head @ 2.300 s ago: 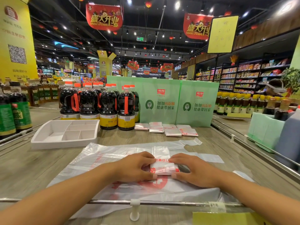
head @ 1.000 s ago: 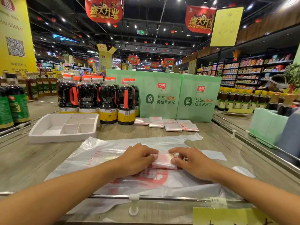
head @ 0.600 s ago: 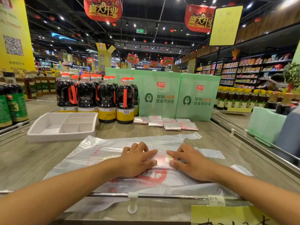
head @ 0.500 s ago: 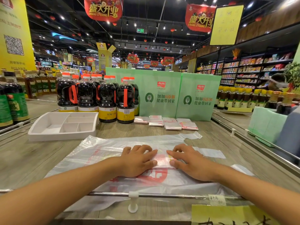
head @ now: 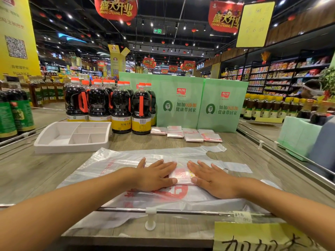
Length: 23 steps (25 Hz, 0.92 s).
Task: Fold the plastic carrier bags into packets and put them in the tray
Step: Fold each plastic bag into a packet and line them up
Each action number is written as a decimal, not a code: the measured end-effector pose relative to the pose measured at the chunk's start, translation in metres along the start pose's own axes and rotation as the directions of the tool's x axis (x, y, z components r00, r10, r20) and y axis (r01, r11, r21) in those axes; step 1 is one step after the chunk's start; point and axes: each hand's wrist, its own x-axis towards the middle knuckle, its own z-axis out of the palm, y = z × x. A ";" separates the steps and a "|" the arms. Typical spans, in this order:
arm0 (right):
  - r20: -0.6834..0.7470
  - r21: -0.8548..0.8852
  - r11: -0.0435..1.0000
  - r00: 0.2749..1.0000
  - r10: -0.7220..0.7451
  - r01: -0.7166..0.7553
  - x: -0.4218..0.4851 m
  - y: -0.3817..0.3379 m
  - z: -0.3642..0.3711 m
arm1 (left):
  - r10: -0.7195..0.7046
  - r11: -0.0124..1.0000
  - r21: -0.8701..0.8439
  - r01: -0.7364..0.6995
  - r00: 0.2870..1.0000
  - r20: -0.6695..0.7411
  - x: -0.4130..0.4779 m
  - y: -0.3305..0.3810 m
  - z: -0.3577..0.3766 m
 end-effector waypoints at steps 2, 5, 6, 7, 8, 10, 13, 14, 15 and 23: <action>0.012 -0.003 1.000 1.000 0.005 -0.005 -0.002 0.001 -0.002 | -0.011 1.000 0.022 0.011 1.000 0.026 0.001 -0.002 -0.002; 0.030 -0.014 1.000 0.999 0.017 -0.017 -0.005 0.000 -0.005 | -0.047 0.999 0.028 0.046 0.998 0.052 0.002 -0.003 -0.002; 0.033 -0.020 1.000 0.999 0.022 -0.021 -0.005 0.000 -0.005 | -0.059 0.998 0.023 0.058 0.997 0.055 0.002 -0.004 -0.003; 0.036 -0.023 0.999 0.999 0.025 -0.024 -0.005 0.000 -0.006 | -0.067 0.998 0.018 0.067 0.996 0.054 0.001 -0.004 -0.003; 0.040 -0.020 0.999 0.999 0.028 -0.027 -0.005 0.001 -0.006 | -0.074 0.997 0.016 0.073 0.996 0.054 0.001 -0.005 -0.003; 0.055 -0.013 0.999 0.998 0.035 -0.034 -0.004 0.005 -0.007 | -0.081 0.997 0.017 0.081 0.995 0.051 0.001 -0.006 -0.003; 0.057 -0.025 0.999 0.998 0.041 -0.039 -0.004 0.008 -0.007 | -0.089 0.996 0.012 0.089 0.995 0.044 0.001 -0.007 -0.002; 0.044 -0.026 0.999 0.998 0.038 -0.037 -0.004 0.008 -0.005 | -0.090 0.996 0.009 0.090 0.995 0.037 0.001 -0.007 -0.001; 0.024 -0.024 0.999 0.999 0.032 -0.031 -0.003 0.008 -0.003 | -0.090 0.996 0.004 0.090 0.996 0.027 0.001 -0.008 0.000; -0.079 -0.029 0.995 0.992 -0.095 0.093 -0.005 0.007 0.001 | -0.070 0.997 -0.021 0.069 0.996 -0.057 0.001 -0.010 0.005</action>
